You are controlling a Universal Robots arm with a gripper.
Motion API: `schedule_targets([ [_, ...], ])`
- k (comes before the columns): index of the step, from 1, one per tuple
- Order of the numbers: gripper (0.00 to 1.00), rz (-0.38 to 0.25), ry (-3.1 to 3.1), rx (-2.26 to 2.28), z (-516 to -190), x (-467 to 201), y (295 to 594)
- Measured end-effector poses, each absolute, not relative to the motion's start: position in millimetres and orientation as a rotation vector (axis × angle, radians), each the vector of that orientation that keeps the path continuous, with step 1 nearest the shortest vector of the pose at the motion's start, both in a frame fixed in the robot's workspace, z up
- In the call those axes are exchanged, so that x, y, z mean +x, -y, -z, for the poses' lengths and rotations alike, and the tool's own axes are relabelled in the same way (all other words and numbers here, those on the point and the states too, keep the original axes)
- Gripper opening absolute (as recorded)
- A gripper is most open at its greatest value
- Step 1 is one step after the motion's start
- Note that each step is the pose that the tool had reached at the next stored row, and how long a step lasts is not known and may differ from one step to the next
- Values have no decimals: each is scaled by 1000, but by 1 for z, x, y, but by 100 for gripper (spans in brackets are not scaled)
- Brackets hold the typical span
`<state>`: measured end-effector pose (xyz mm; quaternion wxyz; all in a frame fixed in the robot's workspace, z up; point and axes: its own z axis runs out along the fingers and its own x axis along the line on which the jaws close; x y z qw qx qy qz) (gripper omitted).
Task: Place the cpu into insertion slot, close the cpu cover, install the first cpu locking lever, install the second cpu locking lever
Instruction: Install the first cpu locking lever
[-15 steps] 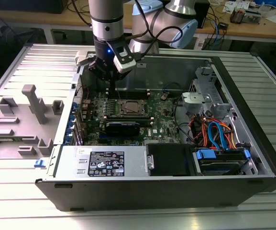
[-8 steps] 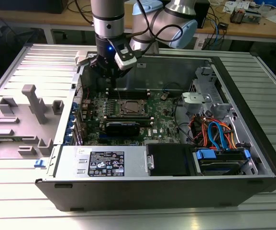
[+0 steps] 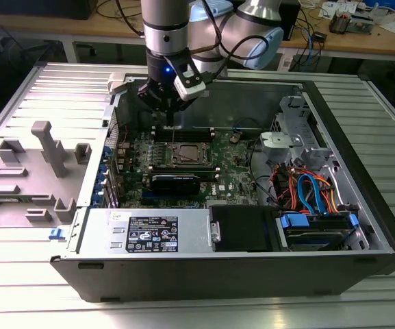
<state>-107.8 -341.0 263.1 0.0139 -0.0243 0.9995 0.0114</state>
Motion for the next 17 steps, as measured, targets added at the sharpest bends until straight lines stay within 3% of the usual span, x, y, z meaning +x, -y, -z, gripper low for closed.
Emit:
schedule_targets([
  [17,11,-36,-3112,-76,-260,-105,341],
])
